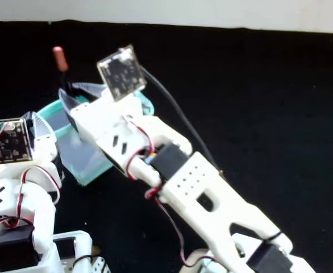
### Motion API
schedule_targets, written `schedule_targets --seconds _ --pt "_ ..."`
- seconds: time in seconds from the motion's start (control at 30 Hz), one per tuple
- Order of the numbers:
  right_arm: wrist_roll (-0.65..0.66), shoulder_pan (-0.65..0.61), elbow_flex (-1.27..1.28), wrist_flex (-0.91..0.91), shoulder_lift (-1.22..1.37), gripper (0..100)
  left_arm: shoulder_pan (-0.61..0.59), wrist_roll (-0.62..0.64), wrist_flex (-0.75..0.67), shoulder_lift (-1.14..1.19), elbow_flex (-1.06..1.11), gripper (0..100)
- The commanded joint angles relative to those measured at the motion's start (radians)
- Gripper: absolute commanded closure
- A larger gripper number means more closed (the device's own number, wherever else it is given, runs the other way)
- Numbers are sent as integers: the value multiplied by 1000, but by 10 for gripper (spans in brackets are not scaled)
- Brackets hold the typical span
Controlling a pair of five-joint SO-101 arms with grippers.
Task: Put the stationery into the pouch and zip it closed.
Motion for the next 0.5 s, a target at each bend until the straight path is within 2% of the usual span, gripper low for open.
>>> schedule_targets --seconds 0.0,0.2,0.47 --pt "3 -4 16 -12 -77 975 -21 -8 12 62 59 992" --pt "0 -18 19 -8 -90 737 -22 -8 12 62 59 992" --pt "0 -12 7 -7 -96 721 -22 -8 12 62 59 992"
